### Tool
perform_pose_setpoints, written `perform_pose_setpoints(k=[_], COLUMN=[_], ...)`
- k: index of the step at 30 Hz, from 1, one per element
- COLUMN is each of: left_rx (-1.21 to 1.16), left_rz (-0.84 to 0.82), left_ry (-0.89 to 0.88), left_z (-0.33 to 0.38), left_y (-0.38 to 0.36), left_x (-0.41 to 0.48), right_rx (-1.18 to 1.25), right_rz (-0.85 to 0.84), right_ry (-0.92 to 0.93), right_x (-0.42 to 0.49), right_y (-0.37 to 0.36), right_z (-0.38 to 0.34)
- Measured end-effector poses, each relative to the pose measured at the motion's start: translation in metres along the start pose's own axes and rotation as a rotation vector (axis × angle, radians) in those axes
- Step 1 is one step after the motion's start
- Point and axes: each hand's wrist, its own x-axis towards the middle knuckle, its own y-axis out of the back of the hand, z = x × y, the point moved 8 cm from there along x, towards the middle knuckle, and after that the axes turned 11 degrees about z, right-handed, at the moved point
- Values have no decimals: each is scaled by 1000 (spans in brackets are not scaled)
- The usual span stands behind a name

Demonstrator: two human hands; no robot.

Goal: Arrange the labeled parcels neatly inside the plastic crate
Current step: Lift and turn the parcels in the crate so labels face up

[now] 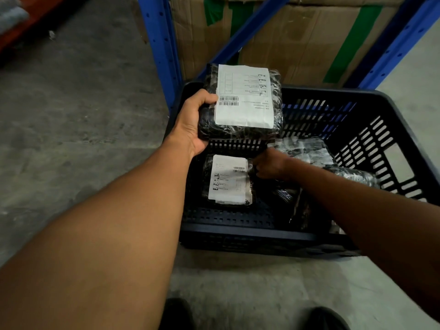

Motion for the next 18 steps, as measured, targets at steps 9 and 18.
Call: perform_pose_setpoints(k=[9, 18], left_rx=[33, 302], left_rz=[-8, 92], left_ry=[-2, 68], left_z=[2, -9], left_y=[-7, 5], left_x=[-10, -16], right_rx=[1248, 1153], right_rz=[-170, -171], right_ry=[-155, -72], right_x=[-29, -43], right_y=[80, 80], right_z=[-39, -34])
